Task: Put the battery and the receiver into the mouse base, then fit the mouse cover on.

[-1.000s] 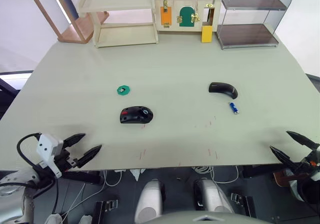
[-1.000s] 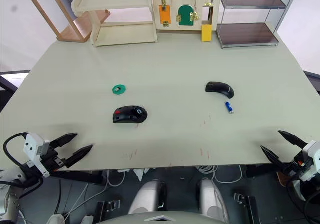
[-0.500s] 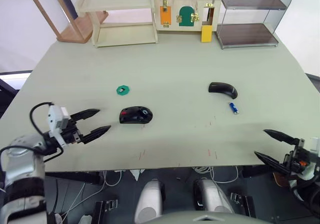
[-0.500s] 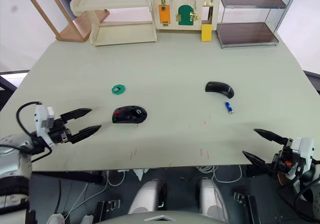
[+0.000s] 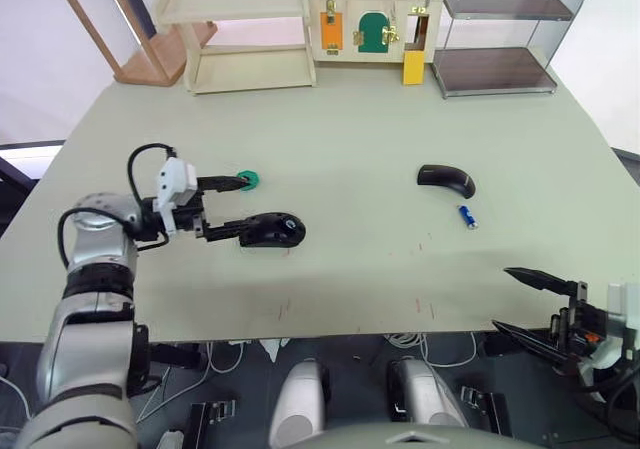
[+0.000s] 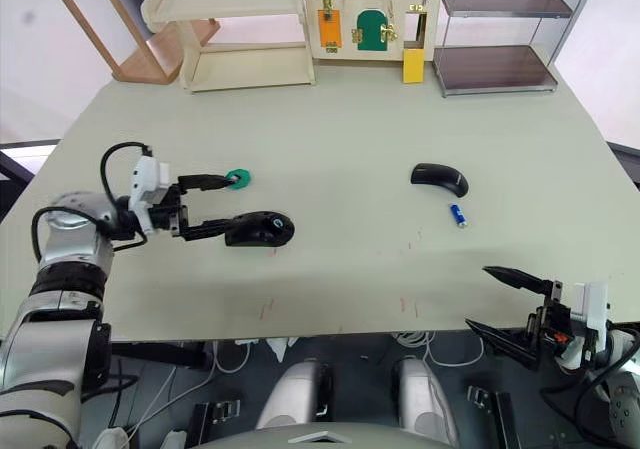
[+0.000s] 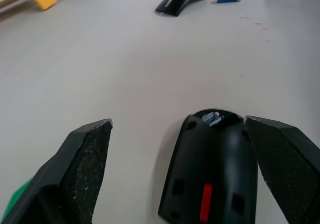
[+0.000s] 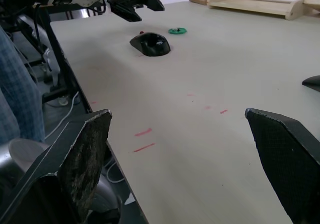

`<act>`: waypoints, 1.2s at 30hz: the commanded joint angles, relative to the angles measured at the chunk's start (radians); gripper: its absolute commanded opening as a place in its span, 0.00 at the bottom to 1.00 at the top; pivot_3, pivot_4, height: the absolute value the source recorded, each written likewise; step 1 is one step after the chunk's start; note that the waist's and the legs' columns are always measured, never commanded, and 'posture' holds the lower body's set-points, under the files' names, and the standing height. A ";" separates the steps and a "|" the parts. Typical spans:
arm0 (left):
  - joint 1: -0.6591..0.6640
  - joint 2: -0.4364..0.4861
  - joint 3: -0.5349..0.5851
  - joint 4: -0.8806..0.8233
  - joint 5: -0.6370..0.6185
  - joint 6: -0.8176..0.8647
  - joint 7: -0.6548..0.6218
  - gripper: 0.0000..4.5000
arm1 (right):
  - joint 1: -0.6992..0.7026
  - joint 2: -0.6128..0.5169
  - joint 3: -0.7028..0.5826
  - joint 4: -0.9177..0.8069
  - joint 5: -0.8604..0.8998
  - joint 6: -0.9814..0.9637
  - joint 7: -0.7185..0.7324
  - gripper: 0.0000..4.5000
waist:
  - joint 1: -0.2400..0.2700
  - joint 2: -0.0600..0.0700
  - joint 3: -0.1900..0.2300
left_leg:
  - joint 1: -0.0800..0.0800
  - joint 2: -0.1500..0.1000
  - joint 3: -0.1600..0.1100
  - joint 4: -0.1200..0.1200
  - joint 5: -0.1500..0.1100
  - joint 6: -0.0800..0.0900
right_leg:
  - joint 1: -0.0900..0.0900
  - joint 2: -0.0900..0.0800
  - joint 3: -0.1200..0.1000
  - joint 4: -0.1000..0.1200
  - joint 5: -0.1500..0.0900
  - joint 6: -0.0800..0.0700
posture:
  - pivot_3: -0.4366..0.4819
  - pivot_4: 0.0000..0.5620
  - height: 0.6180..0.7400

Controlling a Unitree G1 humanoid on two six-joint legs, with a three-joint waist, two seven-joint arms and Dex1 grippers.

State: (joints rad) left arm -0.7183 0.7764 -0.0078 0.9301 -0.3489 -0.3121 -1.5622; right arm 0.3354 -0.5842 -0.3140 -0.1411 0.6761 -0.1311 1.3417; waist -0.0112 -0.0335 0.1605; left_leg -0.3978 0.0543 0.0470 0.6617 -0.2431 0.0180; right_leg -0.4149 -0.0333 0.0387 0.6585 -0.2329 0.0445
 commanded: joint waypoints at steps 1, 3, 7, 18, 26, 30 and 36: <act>-0.040 0.017 -0.123 0.010 -0.043 -0.026 -0.052 0.99 | 0.006 0.002 -0.033 -0.028 0.004 -0.027 -0.010 1.00 | -0.002 0.000 0.000 | 0.000 0.000 0.000 0.000 0.000 0.000 | 0.000 0.000 0.000 0.000 0.000 0.000 | 0.48 0.27 1.00; -0.053 0.041 -0.237 0.013 -0.042 -0.076 -0.052 0.99 | 0.012 0.003 -0.034 -0.032 0.001 -0.030 -0.013 1.00 | -0.001 0.000 0.000 | 0.000 0.000 0.000 0.000 0.000 0.000 | 0.000 0.000 0.000 0.001 0.000 0.000 | 0.48 0.27 1.00; -0.120 0.035 -0.332 0.079 -0.050 -0.117 -0.052 0.99 | 0.011 0.003 -0.032 -0.027 -0.025 -0.052 -0.029 1.00 | 0.001 -0.001 0.000 | -0.001 0.000 -0.001 0.001 0.000 0.000 | 0.000 0.000 0.000 0.001 -0.001 0.000 | 0.48 0.27 1.00; -0.175 0.009 -0.419 0.174 -0.043 -0.132 -0.052 0.99 | 0.011 0.011 -0.036 -0.040 -0.027 -0.073 -0.048 1.00 | 0.002 -0.001 0.001 | -0.001 0.000 -0.001 0.002 0.000 0.000 | 0.000 0.000 0.000 0.001 -0.001 -0.001 | 0.48 0.27 1.00; -0.190 -0.009 -0.413 0.253 0.026 -0.174 -0.052 0.99 | -0.014 0.015 -0.033 -0.036 -0.018 -0.091 -0.046 1.00 | 0.002 -0.001 0.001 | -0.002 0.000 -0.001 0.002 0.000 0.000 | 0.000 0.000 0.000 0.001 -0.001 -0.001 | 0.48 0.27 1.00; -0.199 -0.030 -0.375 0.295 0.069 -0.182 -0.052 0.99 | -0.025 0.017 -0.036 -0.028 -0.012 -0.099 -0.042 1.00 | 0.003 -0.001 0.001 | -0.002 0.000 -0.001 0.003 0.000 0.000 | 0.000 0.000 0.000 0.001 -0.001 -0.001 | 0.48 0.27 1.00; -0.190 -0.045 -0.351 0.306 0.120 -0.183 -0.052 0.99 | -0.036 0.016 -0.028 -0.024 -0.018 -0.105 -0.033 1.00 | 0.003 -0.001 0.001 | -0.002 0.000 -0.001 0.003 0.000 0.000 | 0.000 0.000 0.000 0.001 -0.001 -0.001 | 0.48 0.27 1.00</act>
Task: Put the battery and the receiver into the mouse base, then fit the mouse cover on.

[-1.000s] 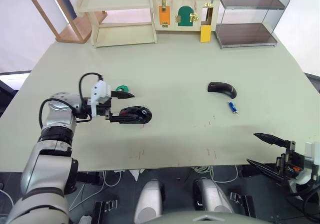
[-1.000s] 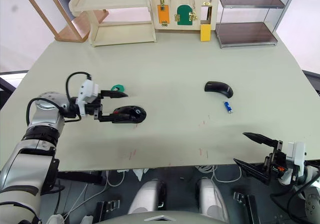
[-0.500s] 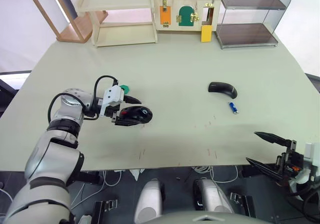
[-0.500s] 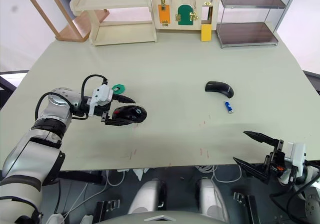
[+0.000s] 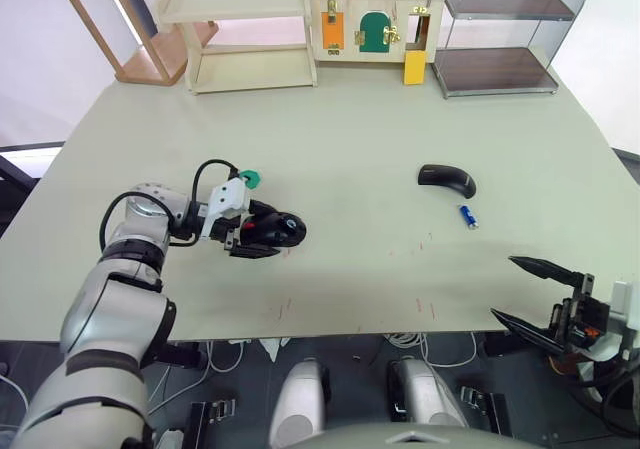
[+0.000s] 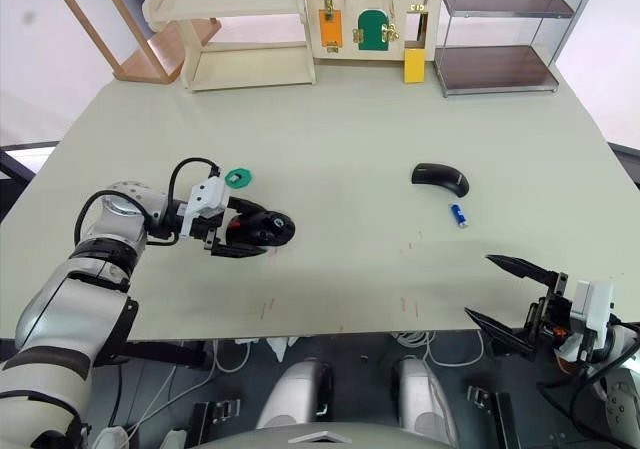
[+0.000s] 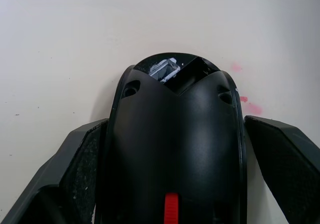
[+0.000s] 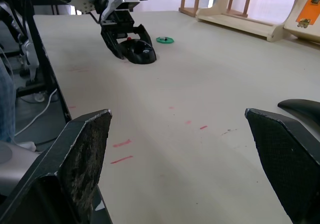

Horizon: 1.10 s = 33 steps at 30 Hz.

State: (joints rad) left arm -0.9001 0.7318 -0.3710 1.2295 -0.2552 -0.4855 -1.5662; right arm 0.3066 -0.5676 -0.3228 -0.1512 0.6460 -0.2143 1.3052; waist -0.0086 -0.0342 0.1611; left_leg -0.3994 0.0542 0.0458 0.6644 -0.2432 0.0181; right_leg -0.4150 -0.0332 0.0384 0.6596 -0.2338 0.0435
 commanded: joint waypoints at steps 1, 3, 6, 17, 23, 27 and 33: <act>-0.008 -0.002 0.016 0.006 0.029 -0.006 -0.048 0.99 | -0.008 0.000 -0.018 -0.014 0.012 -0.021 0.003 1.00 | 0.000 0.000 0.000 | 0.000 0.000 0.000 0.000 0.000 0.000 | 0.000 0.000 0.000 0.000 0.000 0.000 | 0.48 0.27 1.00; -0.006 -0.004 0.021 0.005 0.035 -0.007 -0.048 0.91 | -0.011 -0.001 -0.016 -0.014 0.012 -0.019 0.000 1.00 | 0.000 0.000 0.000 | 0.000 0.000 0.000 0.000 0.000 0.000 | 0.000 0.000 0.000 0.000 0.000 0.000 | 0.48 0.27 1.00; -0.002 -0.004 0.020 0.004 0.049 -0.018 -0.048 0.70 | -0.016 -0.001 -0.012 -0.015 0.008 -0.020 -0.005 1.00 | 0.000 0.000 0.000 | 0.000 0.000 0.000 0.000 0.000 0.000 | 0.000 0.000 0.000 0.000 0.000 0.000 | 0.48 0.27 1.00; -0.012 -0.008 0.024 -0.034 0.046 0.007 -0.048 0.65 | -0.025 0.003 -0.004 -0.022 0.001 -0.019 -0.017 1.00 | 0.000 0.000 0.000 | 0.000 0.000 0.000 0.000 0.000 0.000 | 0.000 0.000 0.000 0.000 0.000 0.000 | 0.48 0.27 1.00; -0.011 -0.005 0.021 -0.174 -0.013 0.103 -0.048 0.65 | -0.034 0.009 0.006 -0.017 -0.003 -0.020 -0.021 1.00 | 0.004 0.000 0.000 | 0.000 0.000 0.000 0.000 0.000 0.000 | 0.000 0.000 0.000 0.000 0.000 0.000 | 0.48 0.27 1.00; 0.031 -0.009 0.069 -0.305 -0.015 0.182 -0.048 0.65 | -0.041 0.011 0.013 -0.016 -0.005 -0.019 -0.024 1.00 | 0.002 0.000 0.000 | -0.001 0.000 0.000 0.000 0.000 0.000 | 0.000 0.000 0.000 0.000 0.001 0.000 | 0.48 0.27 1.00; 0.101 -0.021 0.119 -0.593 -0.008 0.410 0.061 0.65 | -0.063 0.012 0.025 -0.003 -0.005 -0.022 -0.024 1.00 | -0.003 0.000 0.001 | 0.000 0.000 -0.001 0.000 0.000 0.000 | 0.000 0.000 0.000 0.001 0.001 0.000 | 0.48 0.27 1.00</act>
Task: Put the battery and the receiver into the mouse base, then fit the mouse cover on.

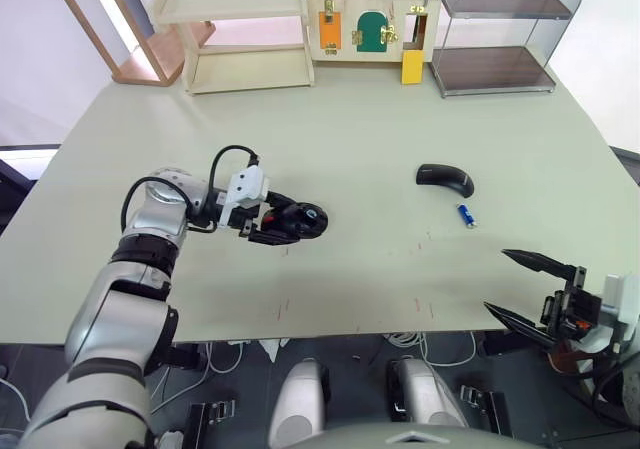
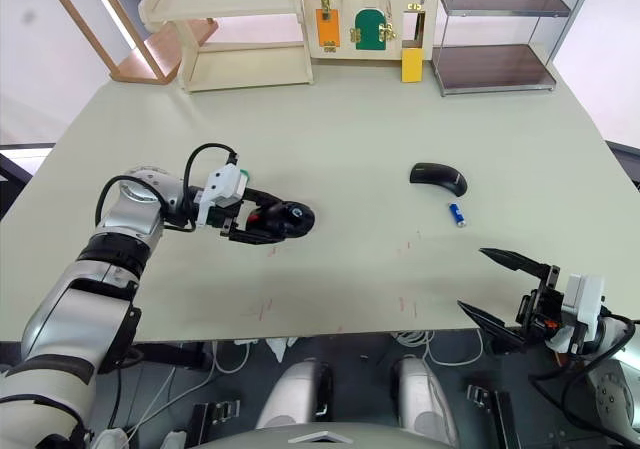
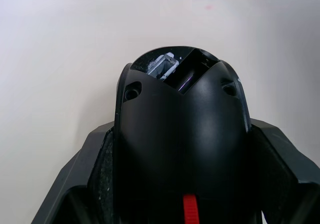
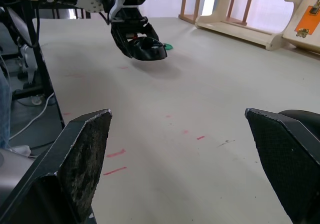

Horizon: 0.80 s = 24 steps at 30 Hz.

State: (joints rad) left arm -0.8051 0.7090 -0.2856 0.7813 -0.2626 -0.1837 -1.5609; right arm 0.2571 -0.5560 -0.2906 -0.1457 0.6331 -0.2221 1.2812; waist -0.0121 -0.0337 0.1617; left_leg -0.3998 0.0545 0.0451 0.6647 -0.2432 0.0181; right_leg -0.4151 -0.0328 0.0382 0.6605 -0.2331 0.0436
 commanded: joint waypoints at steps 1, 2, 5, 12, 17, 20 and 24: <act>0.013 -0.003 0.033 -0.182 0.020 0.119 0.085 0.65 | -0.016 0.002 -0.005 -0.007 0.007 -0.013 -0.001 1.00 | 0.001 0.000 0.000 | 0.000 0.000 0.000 0.000 0.000 0.000 | 0.000 0.000 0.000 0.000 0.000 0.000 | 0.48 0.27 1.00; 0.021 -0.014 0.025 -0.231 0.032 0.150 0.100 0.65 | -0.019 0.002 -0.004 -0.003 0.007 -0.010 -0.003 1.00 | 0.003 0.000 0.000 | 0.000 0.000 0.000 0.000 0.000 0.000 | 0.000 0.000 0.000 0.000 0.000 0.001 | 0.48 0.27 1.00; 0.048 -0.047 0.006 -0.366 0.053 0.253 0.150 0.65 | -0.032 0.001 -0.011 0.008 0.010 -0.001 -0.012 1.00 | 0.007 0.000 0.000 | 0.000 -0.001 0.000 0.000 0.000 0.000 | 0.000 0.000 0.000 0.000 0.000 0.001 | 0.48 0.27 1.00; 0.110 -0.084 -0.053 -0.568 0.104 0.401 0.183 0.65 | -0.062 -0.006 -0.023 0.008 0.034 0.020 -0.026 1.00 | 0.001 0.001 0.000 | 0.000 0.000 0.000 0.000 0.000 0.000 | 0.000 0.000 0.001 0.000 0.000 0.001 | 0.48 0.27 1.00; 0.126 -0.133 -0.082 -0.609 0.141 0.471 0.246 0.65 | -0.059 -0.022 -0.021 0.007 0.029 0.022 -0.004 1.00 | 0.003 0.001 0.000 | 0.000 -0.001 0.000 0.000 0.000 0.000 | 0.000 0.001 0.001 0.000 0.000 0.001 | 0.48 0.27 1.00; 0.149 -0.145 -0.101 -0.629 0.157 0.483 0.249 0.65 | -0.058 -0.026 -0.024 0.014 0.029 0.020 -0.001 1.00 | 0.003 0.001 0.001 | 0.000 -0.001 0.000 0.000 0.000 0.000 | 0.000 0.000 0.001 0.000 0.000 0.001 | 0.48 0.27 1.00; 0.169 -0.150 -0.119 -0.647 0.178 0.514 0.272 0.65 | -0.056 -0.023 -0.023 0.013 0.027 0.020 -0.005 1.00 | 0.002 0.001 0.000 | 0.000 -0.001 0.000 0.000 0.000 0.000 | 0.000 0.001 0.001 0.000 0.000 0.001 | 0.48 0.27 1.00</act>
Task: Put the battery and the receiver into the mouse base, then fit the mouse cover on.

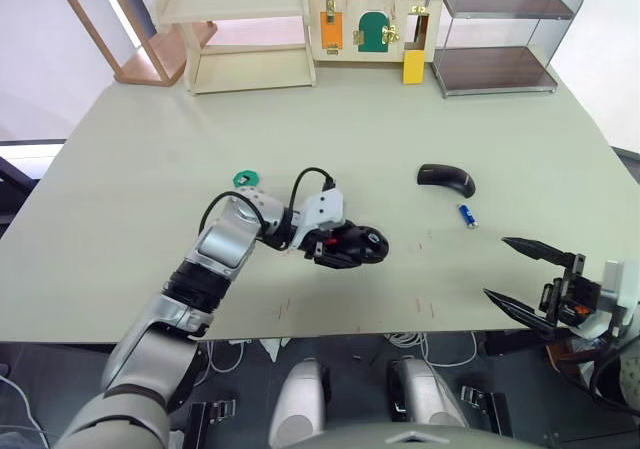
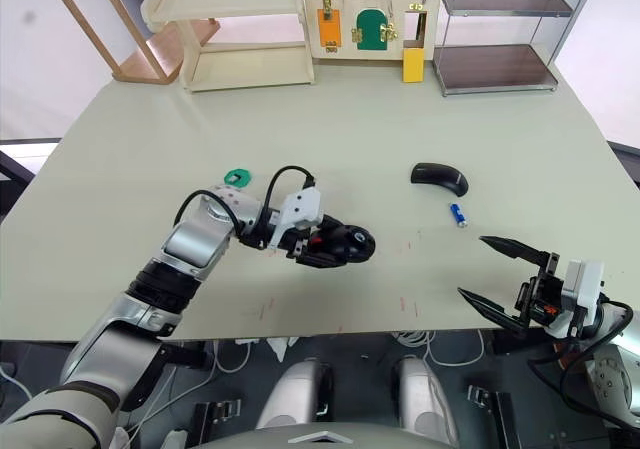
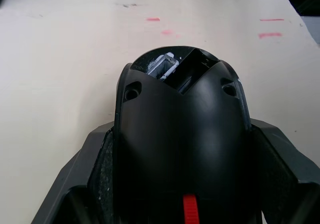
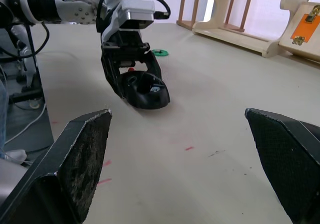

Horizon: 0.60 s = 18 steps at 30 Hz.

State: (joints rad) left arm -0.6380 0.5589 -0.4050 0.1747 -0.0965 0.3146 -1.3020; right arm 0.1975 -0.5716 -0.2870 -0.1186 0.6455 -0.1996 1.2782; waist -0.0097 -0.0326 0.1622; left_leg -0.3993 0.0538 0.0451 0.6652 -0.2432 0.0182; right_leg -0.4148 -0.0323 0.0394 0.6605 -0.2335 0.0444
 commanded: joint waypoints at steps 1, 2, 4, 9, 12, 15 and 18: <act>0.006 -0.002 -0.003 -0.040 0.023 0.014 0.026 0.65 | 0.007 -0.003 -0.025 -0.016 0.014 0.000 -0.009 1.00 | -0.001 0.000 0.000 | 0.000 0.000 0.000 0.000 0.000 0.000 | 0.000 0.000 0.000 0.000 0.000 0.000 | 0.48 0.27 1.00; 0.009 -0.003 -0.008 -0.036 0.040 0.003 0.041 0.65 | 0.012 0.001 -0.024 -0.020 0.015 0.007 -0.018 1.00 | 0.000 0.000 0.000 | 0.000 0.000 0.000 0.000 0.000 0.000 | 0.000 0.000 0.000 0.000 0.000 0.000 | 0.48 0.27 1.00; 0.014 -0.001 -0.019 -0.023 0.076 -0.029 0.065 0.65 | 0.019 0.005 -0.019 -0.025 0.013 0.019 -0.035 1.00 | 0.000 0.000 0.000 | 0.000 0.000 0.000 0.000 0.000 0.000 | 0.000 0.000 0.000 0.000 0.000 0.000 | 0.48 0.27 1.00; 0.017 0.007 -0.031 -0.021 0.117 -0.026 0.085 0.65 | 0.016 0.011 -0.019 -0.023 -0.012 0.049 -0.104 1.00 | 0.001 0.001 0.000 | 0.001 0.000 0.000 0.000 0.000 0.000 | 0.001 0.000 0.000 0.000 -0.001 -0.001 | 0.48 0.27 1.00; 0.011 0.003 -0.034 -0.020 0.117 -0.017 0.076 0.65 | -0.006 0.020 -0.013 -0.020 -0.043 0.083 -0.190 1.00 | 0.000 0.001 -0.001 | 0.001 0.000 0.000 0.000 0.000 0.000 | 0.001 0.000 0.000 0.000 -0.001 -0.001 | 0.48 0.27 1.00; 0.007 0.003 -0.039 -0.022 0.116 0.001 0.068 0.65 | -0.027 0.030 0.000 -0.034 -0.064 0.148 -0.279 1.00 | 0.001 0.001 -0.001 | 0.001 0.000 0.000 0.000 0.000 0.000 | 0.001 0.000 0.000 0.000 -0.001 -0.001 | 0.48 0.27 1.00; 0.007 0.005 -0.042 -0.025 0.116 0.013 0.066 0.65 | -0.048 0.040 0.011 -0.050 -0.098 0.208 -0.376 1.00 | 0.001 0.001 -0.001 | 0.001 0.000 0.000 0.000 0.000 0.000 | 0.001 0.000 0.000 0.000 0.000 -0.001 | 0.48 0.27 1.00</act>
State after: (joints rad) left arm -0.6320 0.5559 -0.4316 0.1465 -0.0103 0.3096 -1.2400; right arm 0.1650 -0.5370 -0.2724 -0.1303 0.5583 -0.0112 0.9534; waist -0.0090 -0.0313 0.1614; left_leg -0.3981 0.0538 0.0451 0.6651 -0.2432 0.0182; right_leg -0.4138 -0.0326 0.0395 0.6605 -0.2339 0.0433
